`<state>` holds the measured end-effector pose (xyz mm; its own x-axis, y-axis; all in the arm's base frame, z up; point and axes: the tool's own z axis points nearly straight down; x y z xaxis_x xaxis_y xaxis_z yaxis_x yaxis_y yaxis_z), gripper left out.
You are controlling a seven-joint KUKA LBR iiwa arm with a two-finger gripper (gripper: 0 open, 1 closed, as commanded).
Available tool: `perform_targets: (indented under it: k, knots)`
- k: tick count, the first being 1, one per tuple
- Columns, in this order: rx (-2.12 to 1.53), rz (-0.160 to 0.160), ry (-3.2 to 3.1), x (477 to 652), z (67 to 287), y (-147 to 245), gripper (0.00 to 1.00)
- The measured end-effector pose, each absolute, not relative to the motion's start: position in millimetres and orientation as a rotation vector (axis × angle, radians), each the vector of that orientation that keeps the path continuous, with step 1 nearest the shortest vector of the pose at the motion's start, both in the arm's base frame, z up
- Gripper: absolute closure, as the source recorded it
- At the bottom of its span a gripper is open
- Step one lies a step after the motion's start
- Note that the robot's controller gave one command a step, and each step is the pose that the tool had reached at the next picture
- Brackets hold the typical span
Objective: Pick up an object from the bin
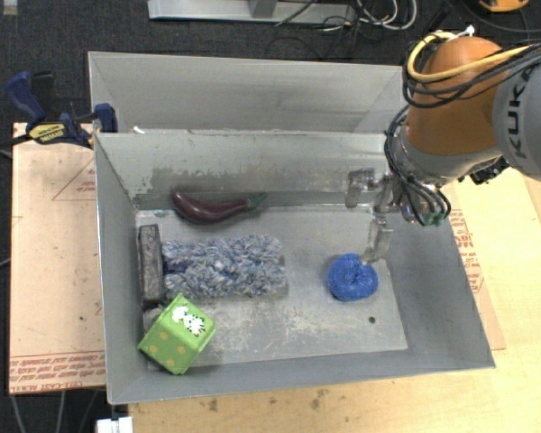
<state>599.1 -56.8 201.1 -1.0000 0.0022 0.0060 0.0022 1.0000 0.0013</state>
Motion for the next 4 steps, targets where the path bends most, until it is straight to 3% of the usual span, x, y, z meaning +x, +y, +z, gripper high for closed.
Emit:
perform_targets:
  k: [1, 2, 4]
  knots:
    - [-0.001, -0.001, -3.144, 600.4, 206.2, -56.7, 0.0]
    - [0.101, -0.001, -3.146, 589.6, 190.8, -62.7, 0.0]
    - [0.069, -0.001, -3.142, 550.8, 123.8, -66.4, 0.0]
